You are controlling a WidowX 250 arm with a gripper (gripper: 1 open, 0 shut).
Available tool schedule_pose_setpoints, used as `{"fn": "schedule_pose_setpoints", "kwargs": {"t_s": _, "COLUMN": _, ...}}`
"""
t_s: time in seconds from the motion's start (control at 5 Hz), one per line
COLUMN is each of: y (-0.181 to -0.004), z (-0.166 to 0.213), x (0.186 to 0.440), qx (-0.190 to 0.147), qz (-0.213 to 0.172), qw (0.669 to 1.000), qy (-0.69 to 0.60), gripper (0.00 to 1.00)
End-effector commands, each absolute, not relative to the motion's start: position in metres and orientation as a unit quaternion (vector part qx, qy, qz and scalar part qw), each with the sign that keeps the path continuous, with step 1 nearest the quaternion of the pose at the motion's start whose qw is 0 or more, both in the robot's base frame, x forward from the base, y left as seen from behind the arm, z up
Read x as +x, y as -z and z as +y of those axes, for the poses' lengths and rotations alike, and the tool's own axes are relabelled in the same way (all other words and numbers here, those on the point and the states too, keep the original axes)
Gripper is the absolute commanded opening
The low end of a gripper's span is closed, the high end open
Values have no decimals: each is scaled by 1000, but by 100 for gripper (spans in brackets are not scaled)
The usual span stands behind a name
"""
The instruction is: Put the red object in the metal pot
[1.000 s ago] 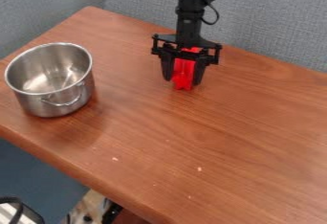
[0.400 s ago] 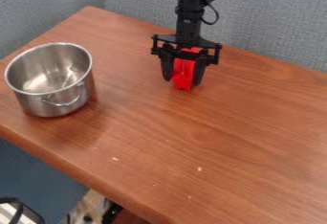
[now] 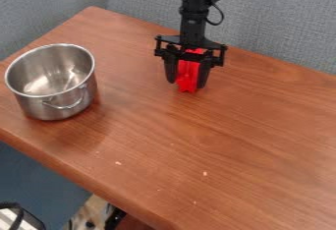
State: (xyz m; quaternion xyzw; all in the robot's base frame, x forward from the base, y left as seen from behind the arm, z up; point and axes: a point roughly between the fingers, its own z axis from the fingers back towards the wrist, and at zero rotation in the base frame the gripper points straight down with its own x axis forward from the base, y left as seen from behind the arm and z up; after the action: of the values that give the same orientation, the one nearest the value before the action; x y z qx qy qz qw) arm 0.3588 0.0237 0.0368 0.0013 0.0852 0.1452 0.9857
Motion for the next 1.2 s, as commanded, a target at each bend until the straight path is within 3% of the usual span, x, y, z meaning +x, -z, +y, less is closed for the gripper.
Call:
{"fn": "schedule_pose_setpoints", "kwargs": {"t_s": 0.0, "y": -53, "z": 31, "x": 363, "qx": -1, "qz": 62, "qw": 986, "qy": -155, "gripper": 0}}
{"fn": "schedule_pose_setpoints", "kwargs": {"t_s": 1.0, "y": -56, "z": 32, "x": 363, "qx": -4, "qz": 61, "qw": 986, "qy": -158, "gripper": 0}}
